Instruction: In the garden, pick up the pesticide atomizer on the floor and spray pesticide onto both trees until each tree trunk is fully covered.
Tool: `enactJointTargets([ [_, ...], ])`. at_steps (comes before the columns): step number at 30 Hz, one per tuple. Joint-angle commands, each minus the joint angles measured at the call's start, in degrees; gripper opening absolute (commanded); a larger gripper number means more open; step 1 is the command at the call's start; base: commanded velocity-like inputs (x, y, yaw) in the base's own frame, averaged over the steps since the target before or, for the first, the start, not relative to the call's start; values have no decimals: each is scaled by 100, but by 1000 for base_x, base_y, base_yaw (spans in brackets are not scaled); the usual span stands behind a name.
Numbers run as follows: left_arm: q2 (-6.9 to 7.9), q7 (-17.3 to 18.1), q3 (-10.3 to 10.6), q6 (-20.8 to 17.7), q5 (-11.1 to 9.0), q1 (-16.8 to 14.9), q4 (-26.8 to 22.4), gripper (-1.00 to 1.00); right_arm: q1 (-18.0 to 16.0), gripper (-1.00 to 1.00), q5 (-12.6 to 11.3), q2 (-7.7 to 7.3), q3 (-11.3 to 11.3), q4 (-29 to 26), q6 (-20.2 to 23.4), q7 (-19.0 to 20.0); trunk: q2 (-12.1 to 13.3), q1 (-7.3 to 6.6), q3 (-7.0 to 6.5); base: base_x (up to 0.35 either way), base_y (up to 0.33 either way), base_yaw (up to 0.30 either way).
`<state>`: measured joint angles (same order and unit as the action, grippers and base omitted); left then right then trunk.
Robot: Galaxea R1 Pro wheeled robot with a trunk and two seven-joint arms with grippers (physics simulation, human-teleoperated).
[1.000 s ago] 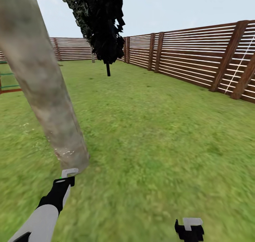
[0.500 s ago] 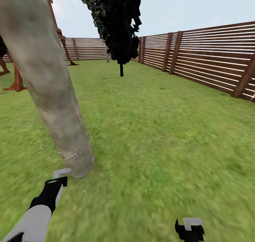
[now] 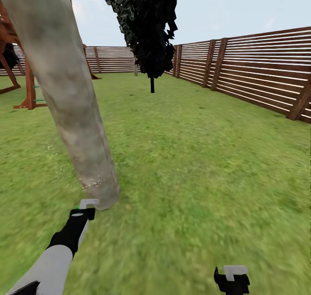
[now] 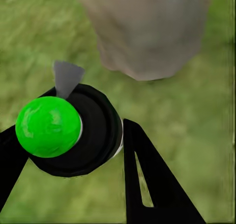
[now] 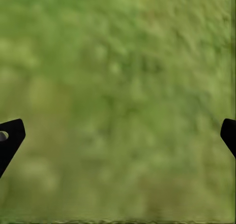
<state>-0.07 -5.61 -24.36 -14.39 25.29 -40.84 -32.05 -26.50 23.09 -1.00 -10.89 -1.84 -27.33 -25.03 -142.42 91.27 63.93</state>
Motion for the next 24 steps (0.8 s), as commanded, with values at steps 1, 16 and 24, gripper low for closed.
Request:
enactJointTargets([
  [1, -81, -2, -7, -24, 31, -12, -23, -100, -4, 100, 58, -3, -45, 8, -16, -19, -2, -3, 5, -102, 0, 0],
  [16, -199, 495, 371, -834, -370, -145, -1337, -100, -4, 100, 47, 29, -35, 8, -17, -19, -2, -3, 5, -6, 0, 95],
  [24, 109, 648, 697, -1418, -591, -272, -1611, -100, -4, 100, 47, 21, -40, 8, -17, -19, -2, -3, 5, 0, 0, 108],
])
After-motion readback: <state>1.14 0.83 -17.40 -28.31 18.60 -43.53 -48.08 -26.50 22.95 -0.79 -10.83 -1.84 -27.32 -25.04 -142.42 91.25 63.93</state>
